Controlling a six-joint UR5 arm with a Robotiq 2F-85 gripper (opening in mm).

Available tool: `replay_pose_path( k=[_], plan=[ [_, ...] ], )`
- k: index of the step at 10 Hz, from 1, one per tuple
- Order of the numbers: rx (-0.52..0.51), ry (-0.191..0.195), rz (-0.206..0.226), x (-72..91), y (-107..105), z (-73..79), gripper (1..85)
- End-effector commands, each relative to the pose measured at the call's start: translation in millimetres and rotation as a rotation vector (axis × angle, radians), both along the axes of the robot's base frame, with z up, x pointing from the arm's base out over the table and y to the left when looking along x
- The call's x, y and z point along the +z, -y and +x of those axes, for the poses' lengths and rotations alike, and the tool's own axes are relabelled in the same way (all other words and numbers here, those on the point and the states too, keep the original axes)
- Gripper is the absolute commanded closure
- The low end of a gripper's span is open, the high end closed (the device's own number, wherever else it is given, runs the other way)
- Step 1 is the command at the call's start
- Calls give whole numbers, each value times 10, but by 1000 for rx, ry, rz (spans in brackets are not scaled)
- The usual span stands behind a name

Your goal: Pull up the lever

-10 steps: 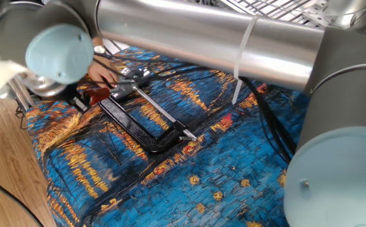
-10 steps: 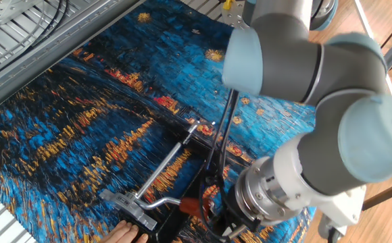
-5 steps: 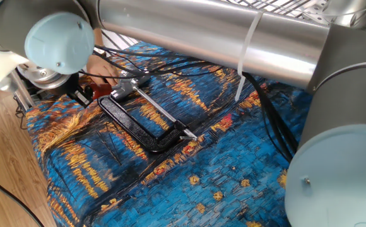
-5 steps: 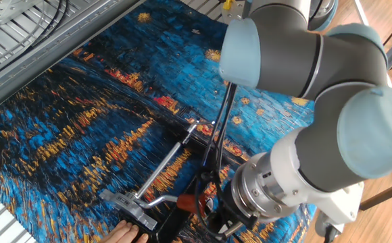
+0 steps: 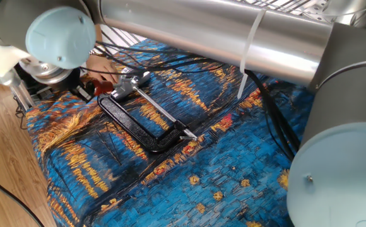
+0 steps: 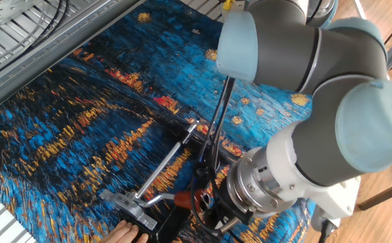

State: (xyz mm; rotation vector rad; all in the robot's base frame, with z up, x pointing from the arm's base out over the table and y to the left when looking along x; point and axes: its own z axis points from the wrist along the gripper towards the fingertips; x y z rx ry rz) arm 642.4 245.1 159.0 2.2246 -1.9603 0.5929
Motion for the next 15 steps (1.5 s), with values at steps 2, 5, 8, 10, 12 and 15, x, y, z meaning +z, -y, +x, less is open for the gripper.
replay_pose_path(
  k=[2,5,8,10,12,15],
  plan=[
    [22,-28,10,174,161,56,730],
    [32,-41,53,292,354,96,730],
    [34,-42,74,446,548,109,730],
    [18,-59,102,485,649,12,730],
    [28,-89,131,505,846,-43,730],
    [30,-76,146,490,1062,-36,733]
  ],
)
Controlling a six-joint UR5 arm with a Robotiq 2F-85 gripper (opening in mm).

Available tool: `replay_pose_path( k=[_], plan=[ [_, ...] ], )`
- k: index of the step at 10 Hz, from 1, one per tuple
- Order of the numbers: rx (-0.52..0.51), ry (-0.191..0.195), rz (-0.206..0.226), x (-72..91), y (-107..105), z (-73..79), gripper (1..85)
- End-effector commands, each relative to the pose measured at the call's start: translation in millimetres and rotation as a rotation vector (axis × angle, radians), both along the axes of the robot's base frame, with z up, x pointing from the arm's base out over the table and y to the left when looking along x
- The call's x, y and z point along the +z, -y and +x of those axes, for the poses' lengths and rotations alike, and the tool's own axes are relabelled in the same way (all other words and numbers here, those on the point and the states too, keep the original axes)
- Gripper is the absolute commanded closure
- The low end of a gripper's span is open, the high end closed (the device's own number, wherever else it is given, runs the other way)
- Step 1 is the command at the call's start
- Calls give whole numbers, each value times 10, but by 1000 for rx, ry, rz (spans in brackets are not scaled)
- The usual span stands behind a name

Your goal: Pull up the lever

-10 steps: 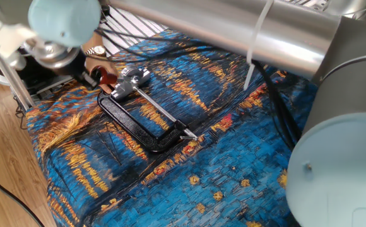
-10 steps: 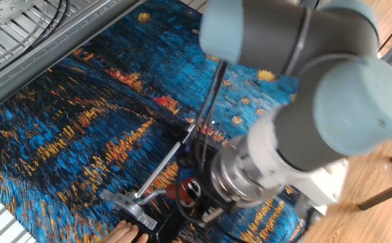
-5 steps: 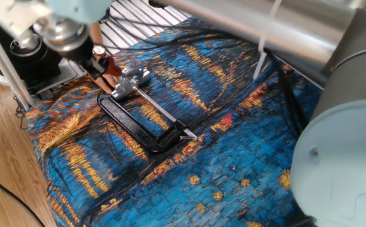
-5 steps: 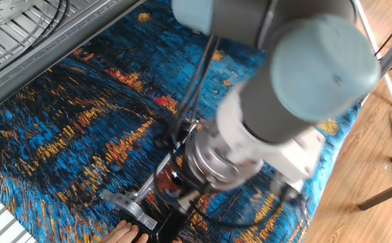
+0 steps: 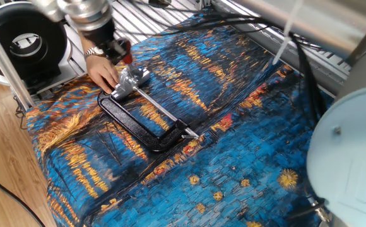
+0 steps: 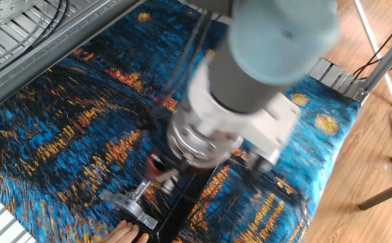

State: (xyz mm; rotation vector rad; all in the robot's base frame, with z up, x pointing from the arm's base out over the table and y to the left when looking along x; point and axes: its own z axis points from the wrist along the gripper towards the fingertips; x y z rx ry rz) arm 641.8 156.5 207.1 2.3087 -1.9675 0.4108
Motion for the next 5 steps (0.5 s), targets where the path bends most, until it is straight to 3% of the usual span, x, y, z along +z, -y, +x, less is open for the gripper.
replay_pose_path(
  k=[1,4,5],
  plan=[
    [-8,5,54,5,214,-13,733],
    [-32,27,69,17,152,44,733],
    [-47,55,79,36,114,99,733]
  ],
)
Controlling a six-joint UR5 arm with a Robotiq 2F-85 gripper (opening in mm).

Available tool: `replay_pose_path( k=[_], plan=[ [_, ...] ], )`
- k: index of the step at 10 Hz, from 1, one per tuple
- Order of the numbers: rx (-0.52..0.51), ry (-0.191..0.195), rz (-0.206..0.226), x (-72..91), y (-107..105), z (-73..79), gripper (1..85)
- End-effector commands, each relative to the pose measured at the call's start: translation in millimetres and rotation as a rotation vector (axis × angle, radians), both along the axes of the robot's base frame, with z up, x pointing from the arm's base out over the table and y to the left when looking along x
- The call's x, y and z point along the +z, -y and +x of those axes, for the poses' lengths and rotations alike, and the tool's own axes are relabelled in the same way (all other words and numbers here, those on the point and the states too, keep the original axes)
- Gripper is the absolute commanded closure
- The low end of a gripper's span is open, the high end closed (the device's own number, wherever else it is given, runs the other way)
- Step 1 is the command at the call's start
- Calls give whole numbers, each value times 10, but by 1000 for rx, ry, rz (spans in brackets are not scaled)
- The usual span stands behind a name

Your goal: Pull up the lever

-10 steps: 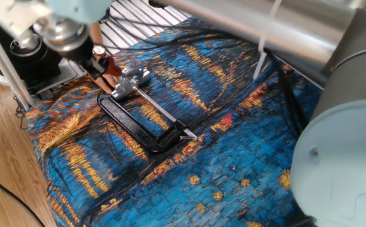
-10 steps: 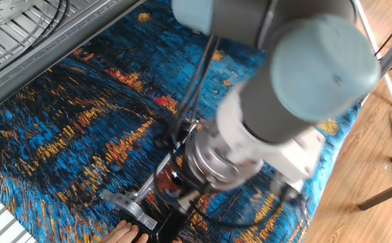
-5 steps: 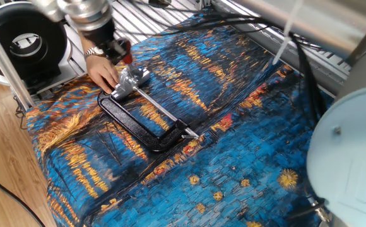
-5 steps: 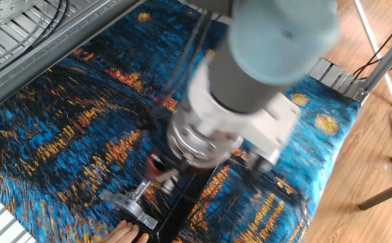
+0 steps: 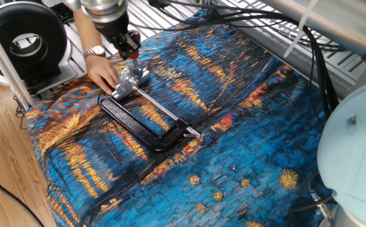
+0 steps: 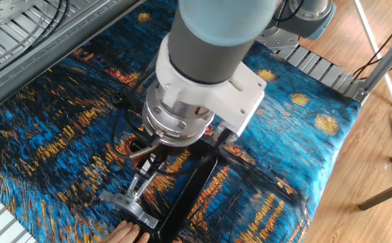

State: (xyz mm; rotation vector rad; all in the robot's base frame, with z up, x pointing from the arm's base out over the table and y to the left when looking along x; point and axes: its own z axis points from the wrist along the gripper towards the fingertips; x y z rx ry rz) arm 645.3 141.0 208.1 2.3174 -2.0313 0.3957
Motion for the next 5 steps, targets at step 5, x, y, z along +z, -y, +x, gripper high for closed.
replay_pose_path(
  k=[5],
  plan=[
    [-96,50,137,-15,-333,166,723]
  ],
)
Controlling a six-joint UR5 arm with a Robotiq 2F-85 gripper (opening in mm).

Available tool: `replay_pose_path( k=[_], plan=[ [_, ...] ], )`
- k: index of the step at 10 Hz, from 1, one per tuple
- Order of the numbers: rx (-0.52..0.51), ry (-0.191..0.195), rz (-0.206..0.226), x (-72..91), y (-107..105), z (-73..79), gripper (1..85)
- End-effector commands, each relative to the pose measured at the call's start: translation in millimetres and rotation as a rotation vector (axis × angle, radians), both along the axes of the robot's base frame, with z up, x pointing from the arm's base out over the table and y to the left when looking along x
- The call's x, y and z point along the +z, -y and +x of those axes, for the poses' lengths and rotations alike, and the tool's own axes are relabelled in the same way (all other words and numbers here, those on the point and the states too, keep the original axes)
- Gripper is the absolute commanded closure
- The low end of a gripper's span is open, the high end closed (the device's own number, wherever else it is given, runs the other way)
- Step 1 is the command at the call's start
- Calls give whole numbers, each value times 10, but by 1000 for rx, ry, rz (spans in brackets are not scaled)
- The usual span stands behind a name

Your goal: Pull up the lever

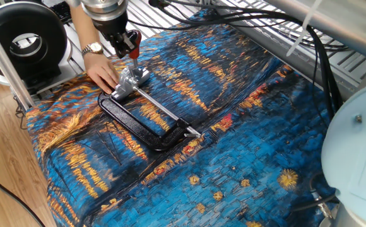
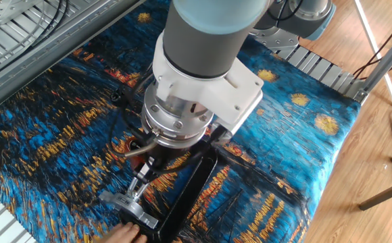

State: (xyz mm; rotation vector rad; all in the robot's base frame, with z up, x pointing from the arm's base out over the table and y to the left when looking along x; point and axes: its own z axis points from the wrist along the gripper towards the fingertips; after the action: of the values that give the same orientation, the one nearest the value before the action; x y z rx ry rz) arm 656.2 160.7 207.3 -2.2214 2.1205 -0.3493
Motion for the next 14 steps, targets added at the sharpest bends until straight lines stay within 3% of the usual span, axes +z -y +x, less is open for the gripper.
replay_pose_path(
  k=[1,4,6,9,10,11,13,14],
  plan=[
    [-20,10,39,-11,-142,72,720],
    [6,29,26,8,-141,138,723],
    [69,47,-11,8,-138,277,727],
    [77,38,20,-43,-252,322,707],
    [91,39,2,-25,-259,345,487],
    [96,8,2,-38,-316,296,387],
    [96,-3,6,-56,-295,265,390],
    [103,1,5,-73,-227,270,440]
  ],
)
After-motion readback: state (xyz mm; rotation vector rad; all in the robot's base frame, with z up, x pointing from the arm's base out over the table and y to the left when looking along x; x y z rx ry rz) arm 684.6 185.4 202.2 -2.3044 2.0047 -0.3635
